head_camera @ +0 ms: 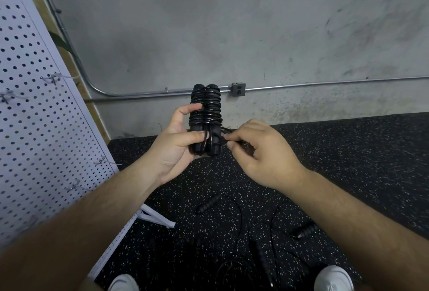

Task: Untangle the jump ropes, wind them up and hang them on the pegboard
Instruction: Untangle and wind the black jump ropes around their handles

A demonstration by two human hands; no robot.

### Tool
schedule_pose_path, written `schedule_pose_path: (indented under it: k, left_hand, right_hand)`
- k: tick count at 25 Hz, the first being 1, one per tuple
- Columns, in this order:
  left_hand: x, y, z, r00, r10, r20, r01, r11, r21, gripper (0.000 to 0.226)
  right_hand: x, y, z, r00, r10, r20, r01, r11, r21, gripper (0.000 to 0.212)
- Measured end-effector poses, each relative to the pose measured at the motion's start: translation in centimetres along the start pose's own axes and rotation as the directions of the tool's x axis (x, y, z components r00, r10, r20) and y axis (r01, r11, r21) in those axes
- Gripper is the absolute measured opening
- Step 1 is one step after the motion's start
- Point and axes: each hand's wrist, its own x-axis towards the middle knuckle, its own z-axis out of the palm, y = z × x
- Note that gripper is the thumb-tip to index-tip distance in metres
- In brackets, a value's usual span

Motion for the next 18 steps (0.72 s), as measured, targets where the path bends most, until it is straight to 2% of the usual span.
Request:
schedule_pose_path:
  k: [1, 3, 5, 6, 9, 11, 12, 15, 18]
  left_hand:
    - [0.0, 0.0, 0.1, 1.000, -0.002, 0.002, 0.002, 1.000, -0.007, 0.060]
    - [0.1, 0.1, 0.2, 1.000, 0.000, 0.011, 0.000, 1.000, -0.016, 0.060]
    - [0.0, 0.3, 0.5, 1.000, -0.001, 0.010, 0.001, 1.000, -0.008, 0.060]
    - [0.1, 0.3, 0.5, 1.000, -0.005, 0.008, 0.005, 1.000, -0.001, 0.060]
    - [0.1, 0.1, 0.5, 1.000, -0.016, 0.014, 0.016, 1.000, -0.011, 0.062]
    - [0.1, 0.1, 0.4, 1.000, -0.019, 0.007, 0.019, 0.999, -0.025, 0.066]
    - [0.1, 0.1, 0.4, 1.000, -0.022, -0.003, 0.022, 0.999, -0.030, 0.070]
    - [0.0, 0.4, 0.4, 0.999, -0.027, -0.023, 0.026, 0.999, -0.040, 0.085]
    - [0.0, 0.7, 0.3, 0.999, -0.028, -0.025, 0.028, 1.000, -0.012, 0.089]
  right_hand:
    - [-0.1, -0.2, 0.2, 1.000, 0.025, -0.002, -0.024, 0.999, 0.028, 0.013]
    - [-0.4, -0.5, 0.5, 0.979, 0.204, 0.015, -0.203, 0.961, 0.187, 0.011]
    - [-0.5, -0.7, 1.0, 0.914, 0.395, 0.098, -0.399, 0.822, 0.406, 0.010]
    - [-0.4, -0.7, 1.2, 0.888, 0.443, 0.126, -0.446, 0.759, 0.475, 0.010]
    - [-0.1, -0.6, 1.5, 0.844, 0.507, 0.173, -0.499, 0.627, 0.598, 0.011]
    - [-0.1, -0.7, 1.6, 0.842, 0.507, 0.185, -0.493, 0.584, 0.644, 0.011]
    - [-0.2, -0.7, 1.7, 0.850, 0.496, 0.179, -0.484, 0.600, 0.637, 0.011]
    - [-0.7, -1.0, 2.1, 0.908, 0.411, 0.078, -0.380, 0.733, 0.563, 0.012]
    - [-0.8, -1.0, 2.4, 0.946, 0.323, -0.019, -0.270, 0.822, 0.501, 0.014]
